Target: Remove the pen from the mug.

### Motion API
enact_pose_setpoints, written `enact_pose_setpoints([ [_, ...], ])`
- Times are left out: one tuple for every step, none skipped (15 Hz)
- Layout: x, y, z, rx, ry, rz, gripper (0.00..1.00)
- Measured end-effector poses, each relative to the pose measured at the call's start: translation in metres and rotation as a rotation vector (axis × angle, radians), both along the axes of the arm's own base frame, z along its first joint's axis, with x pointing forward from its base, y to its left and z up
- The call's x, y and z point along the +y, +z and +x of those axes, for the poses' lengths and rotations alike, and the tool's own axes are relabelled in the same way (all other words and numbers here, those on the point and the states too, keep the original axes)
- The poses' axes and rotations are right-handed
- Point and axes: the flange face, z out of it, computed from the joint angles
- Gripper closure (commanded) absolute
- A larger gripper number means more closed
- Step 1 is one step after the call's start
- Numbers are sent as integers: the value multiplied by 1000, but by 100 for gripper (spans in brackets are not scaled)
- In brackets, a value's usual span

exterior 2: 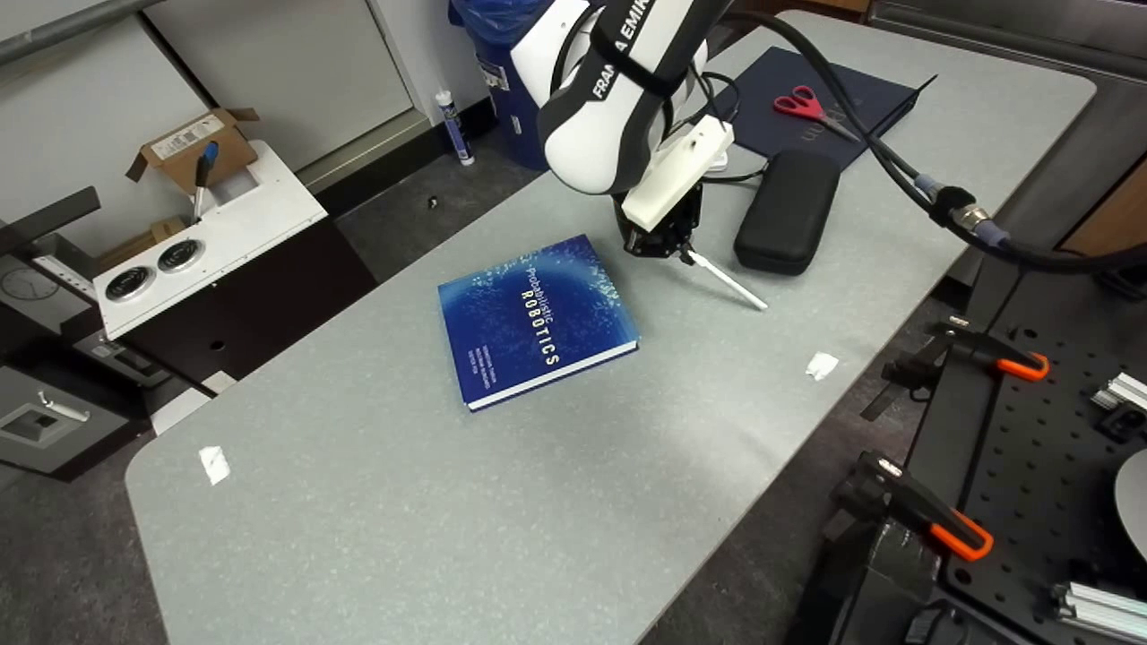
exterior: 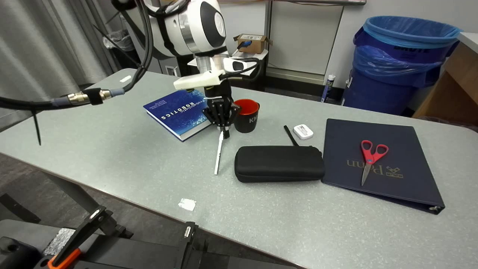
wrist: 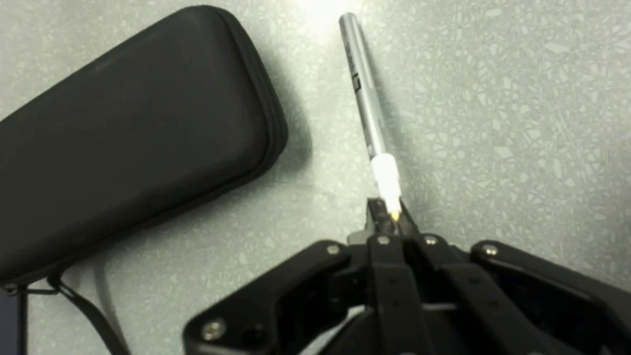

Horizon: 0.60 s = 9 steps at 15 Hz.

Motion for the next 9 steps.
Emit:
enact_pose_setpoints([
  [-1,-5,1,3,0,-2,57],
  [-1,-8,3,4,0,-4,50],
  [-2,-11,4,4,0,-5,43],
  [-2,-12,6,2,0,-6,35],
  [-2,-12,8,-1,0,-6,28],
  [-2,-12,10,-4,0,-7,19],
  [-2,-11,12,-8,0,-7,12],
  [-2,-10,14,-12,0,-7,4],
  [-2,-9,16,-17,0,-7,1],
])
